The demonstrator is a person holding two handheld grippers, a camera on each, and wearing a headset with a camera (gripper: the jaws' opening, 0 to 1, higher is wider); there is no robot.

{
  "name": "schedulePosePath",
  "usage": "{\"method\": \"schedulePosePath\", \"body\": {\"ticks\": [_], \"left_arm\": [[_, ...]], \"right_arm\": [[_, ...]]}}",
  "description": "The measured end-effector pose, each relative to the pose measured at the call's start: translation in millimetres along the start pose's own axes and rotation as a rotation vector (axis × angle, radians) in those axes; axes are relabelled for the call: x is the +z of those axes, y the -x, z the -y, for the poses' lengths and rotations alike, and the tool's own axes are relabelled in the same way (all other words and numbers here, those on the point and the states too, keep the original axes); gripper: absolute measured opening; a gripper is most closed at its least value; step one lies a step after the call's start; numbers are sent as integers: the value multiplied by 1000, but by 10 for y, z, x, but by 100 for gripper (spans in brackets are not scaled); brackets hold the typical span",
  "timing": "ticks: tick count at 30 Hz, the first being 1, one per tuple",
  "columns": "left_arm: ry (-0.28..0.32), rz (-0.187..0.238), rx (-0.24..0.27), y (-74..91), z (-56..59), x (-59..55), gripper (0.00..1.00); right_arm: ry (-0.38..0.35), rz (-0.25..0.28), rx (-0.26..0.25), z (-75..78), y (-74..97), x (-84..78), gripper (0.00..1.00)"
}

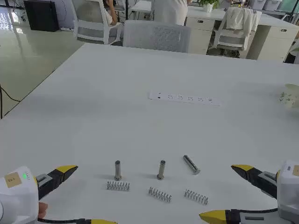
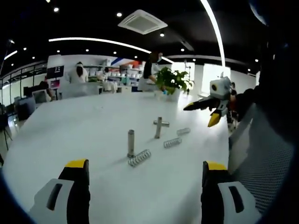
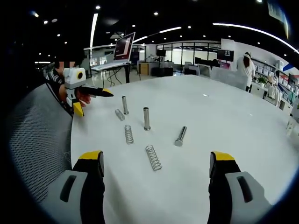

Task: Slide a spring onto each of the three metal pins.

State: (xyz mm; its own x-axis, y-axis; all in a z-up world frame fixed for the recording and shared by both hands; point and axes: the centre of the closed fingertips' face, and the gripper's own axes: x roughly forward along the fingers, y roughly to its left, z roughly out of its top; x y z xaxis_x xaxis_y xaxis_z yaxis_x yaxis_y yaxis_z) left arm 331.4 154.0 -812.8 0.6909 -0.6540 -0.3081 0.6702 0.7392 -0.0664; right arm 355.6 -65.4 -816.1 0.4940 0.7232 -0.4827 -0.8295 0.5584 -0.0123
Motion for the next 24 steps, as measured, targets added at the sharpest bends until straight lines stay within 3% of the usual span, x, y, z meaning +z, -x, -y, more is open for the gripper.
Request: {"method": "schedulePosePath", "body": {"ticks": [24], "left_arm": [[-5,-4,-13,-6,-4,-25,94]], "right_arm": [[-5,-10,-7,-16,14,-22,93]]}}
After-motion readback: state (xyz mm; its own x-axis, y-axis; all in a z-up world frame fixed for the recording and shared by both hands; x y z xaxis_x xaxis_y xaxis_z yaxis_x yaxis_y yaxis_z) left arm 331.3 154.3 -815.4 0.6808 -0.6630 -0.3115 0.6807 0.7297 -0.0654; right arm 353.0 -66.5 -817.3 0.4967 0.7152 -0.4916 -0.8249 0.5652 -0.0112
